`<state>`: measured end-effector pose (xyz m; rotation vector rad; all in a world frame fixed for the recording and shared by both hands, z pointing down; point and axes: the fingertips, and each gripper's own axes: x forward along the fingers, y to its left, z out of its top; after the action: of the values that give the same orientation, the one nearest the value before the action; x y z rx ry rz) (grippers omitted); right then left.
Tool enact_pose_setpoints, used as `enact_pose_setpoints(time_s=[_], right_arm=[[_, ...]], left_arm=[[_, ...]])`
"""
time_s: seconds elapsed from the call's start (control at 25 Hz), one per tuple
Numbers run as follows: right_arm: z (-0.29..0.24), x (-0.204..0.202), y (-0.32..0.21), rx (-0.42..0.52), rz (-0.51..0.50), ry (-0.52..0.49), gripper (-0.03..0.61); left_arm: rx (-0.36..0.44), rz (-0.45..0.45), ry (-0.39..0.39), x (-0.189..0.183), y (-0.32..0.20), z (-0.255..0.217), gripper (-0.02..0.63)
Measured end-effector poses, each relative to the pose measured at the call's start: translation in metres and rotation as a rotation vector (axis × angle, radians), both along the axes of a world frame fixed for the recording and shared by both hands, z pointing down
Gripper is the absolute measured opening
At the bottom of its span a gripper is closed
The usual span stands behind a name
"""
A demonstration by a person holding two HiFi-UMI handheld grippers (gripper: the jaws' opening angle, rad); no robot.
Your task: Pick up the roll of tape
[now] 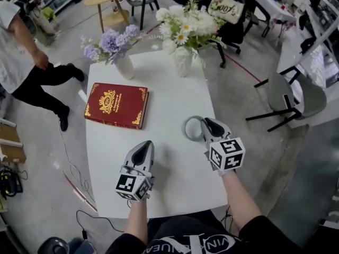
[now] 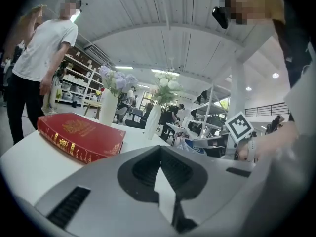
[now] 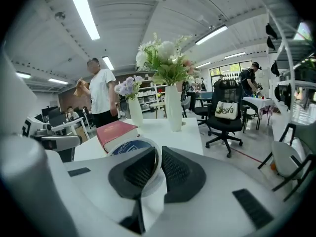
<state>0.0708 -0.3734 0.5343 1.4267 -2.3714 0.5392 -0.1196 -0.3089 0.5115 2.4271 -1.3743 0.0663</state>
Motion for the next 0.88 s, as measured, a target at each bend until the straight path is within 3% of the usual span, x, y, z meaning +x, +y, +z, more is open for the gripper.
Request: enact_pose_setpoints(time_s=[0.88], right_arm=[[-0.092,-0.015,0.042,0.188,-0.053,-0.062,0.054]], left_arm=[[0.12,-0.045,0.002,-0.023,0.017,-0.067,0.002]])
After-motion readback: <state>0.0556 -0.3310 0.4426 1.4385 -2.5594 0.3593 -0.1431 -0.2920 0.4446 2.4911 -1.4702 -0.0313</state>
